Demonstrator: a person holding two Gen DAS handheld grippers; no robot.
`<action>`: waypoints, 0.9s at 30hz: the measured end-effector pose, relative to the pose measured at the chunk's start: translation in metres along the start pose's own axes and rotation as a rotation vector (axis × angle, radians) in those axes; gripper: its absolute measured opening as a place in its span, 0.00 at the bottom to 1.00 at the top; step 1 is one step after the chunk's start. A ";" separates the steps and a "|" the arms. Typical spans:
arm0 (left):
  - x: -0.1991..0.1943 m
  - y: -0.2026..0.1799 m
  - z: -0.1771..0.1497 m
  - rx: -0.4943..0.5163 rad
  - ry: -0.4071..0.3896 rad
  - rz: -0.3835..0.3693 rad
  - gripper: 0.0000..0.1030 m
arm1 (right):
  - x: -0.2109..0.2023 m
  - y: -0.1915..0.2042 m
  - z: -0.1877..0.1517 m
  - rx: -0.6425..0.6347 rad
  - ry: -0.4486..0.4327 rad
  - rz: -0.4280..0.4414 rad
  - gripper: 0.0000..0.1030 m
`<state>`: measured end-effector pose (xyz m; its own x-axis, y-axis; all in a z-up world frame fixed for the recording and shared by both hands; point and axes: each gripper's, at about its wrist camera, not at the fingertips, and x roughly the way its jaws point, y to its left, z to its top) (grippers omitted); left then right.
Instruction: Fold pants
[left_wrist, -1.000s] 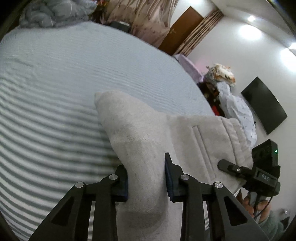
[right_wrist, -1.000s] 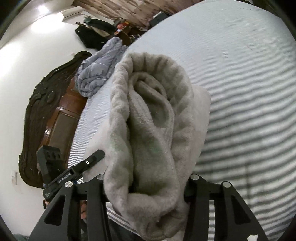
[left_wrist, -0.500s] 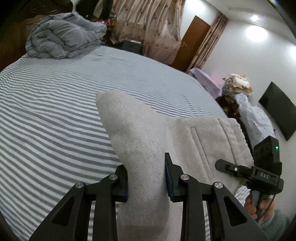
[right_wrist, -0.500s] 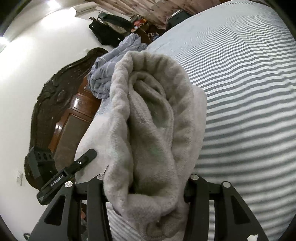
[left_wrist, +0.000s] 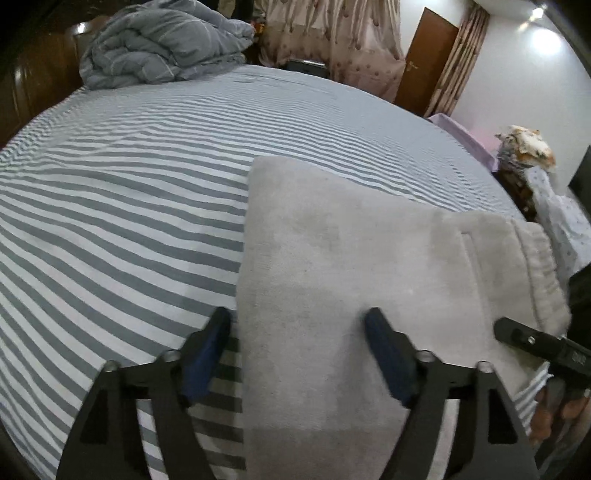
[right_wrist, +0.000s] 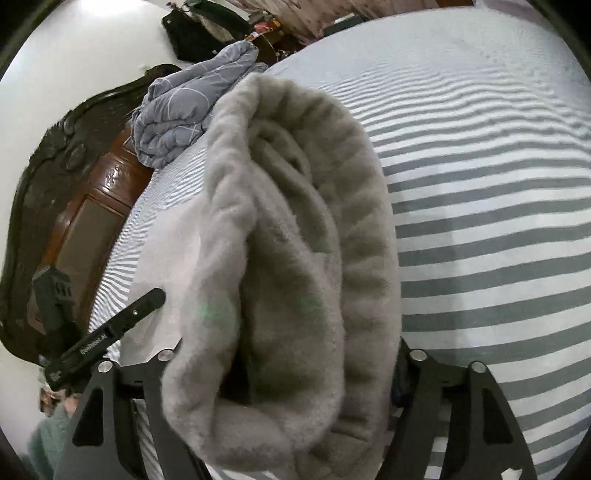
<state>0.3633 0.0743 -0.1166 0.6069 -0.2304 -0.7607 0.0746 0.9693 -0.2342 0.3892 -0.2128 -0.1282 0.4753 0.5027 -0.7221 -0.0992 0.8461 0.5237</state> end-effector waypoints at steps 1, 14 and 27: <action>-0.001 -0.001 0.000 -0.001 0.003 0.002 0.76 | 0.000 0.003 -0.002 -0.019 0.002 -0.011 0.73; -0.125 -0.036 -0.043 0.038 -0.056 0.211 0.82 | -0.112 0.064 -0.043 -0.187 -0.125 -0.356 0.97; -0.233 -0.063 -0.121 0.056 -0.081 0.261 0.85 | -0.188 0.151 -0.129 -0.249 -0.272 -0.373 0.99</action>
<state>0.1213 0.0570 0.0023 0.6724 0.0328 -0.7394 -0.0503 0.9987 -0.0014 0.1721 -0.1569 0.0284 0.7249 0.1226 -0.6779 -0.0690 0.9920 0.1056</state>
